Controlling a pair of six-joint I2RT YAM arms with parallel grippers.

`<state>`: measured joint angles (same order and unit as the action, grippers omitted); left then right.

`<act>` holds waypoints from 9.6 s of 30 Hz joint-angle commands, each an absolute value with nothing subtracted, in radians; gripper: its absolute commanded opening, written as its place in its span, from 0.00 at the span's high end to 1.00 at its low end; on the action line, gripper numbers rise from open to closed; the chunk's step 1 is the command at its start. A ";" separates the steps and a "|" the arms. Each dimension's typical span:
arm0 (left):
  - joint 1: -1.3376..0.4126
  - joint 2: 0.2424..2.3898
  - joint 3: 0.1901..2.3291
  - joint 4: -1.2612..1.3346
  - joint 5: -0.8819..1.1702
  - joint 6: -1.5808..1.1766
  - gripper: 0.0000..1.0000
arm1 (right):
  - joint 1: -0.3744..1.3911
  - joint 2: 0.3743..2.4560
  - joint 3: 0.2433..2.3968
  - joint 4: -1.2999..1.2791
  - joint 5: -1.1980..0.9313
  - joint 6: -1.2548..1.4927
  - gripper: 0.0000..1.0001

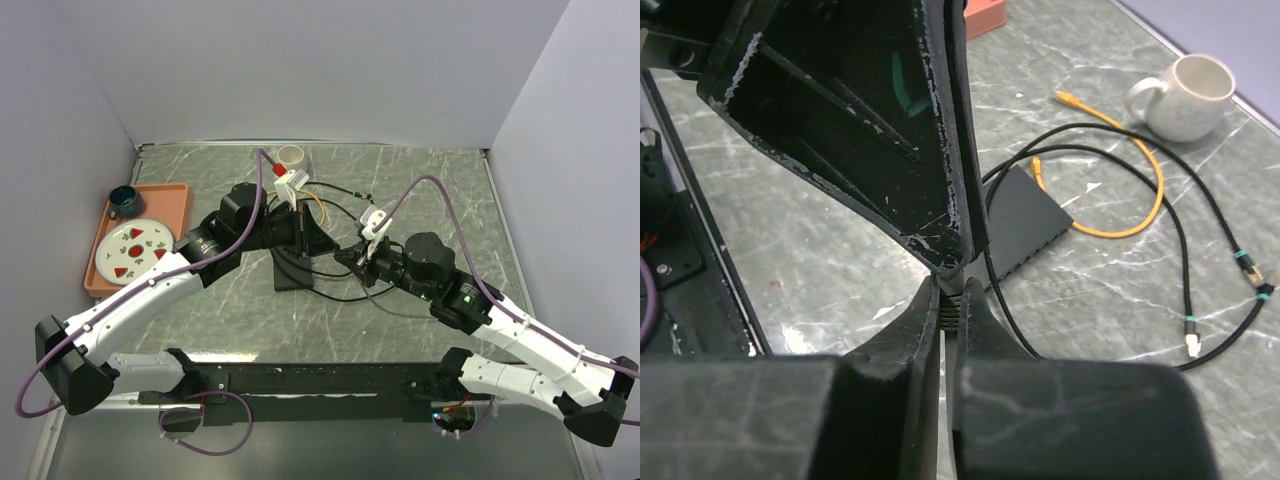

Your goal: Insert the plug into the switch port

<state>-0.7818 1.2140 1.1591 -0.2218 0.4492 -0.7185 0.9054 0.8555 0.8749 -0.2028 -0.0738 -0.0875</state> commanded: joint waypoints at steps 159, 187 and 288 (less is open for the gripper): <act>-0.291 1.270 0.652 -0.025 0.192 -0.715 0.06 | 1.118 1.519 0.824 -0.143 -0.075 0.018 1.00; -0.291 1.463 0.683 0.097 0.245 -0.680 0.08 | 0.788 1.759 1.026 -0.175 0.005 0.041 1.00; -0.290 1.451 0.489 0.232 0.339 -0.726 0.33 | 1.043 1.792 1.127 -0.264 0.018 0.109 1.00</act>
<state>-0.2825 1.4738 0.5205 0.2649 0.3340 -0.7048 1.0271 1.8439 1.1412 -0.2996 0.0166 0.0891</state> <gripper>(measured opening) 0.670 0.166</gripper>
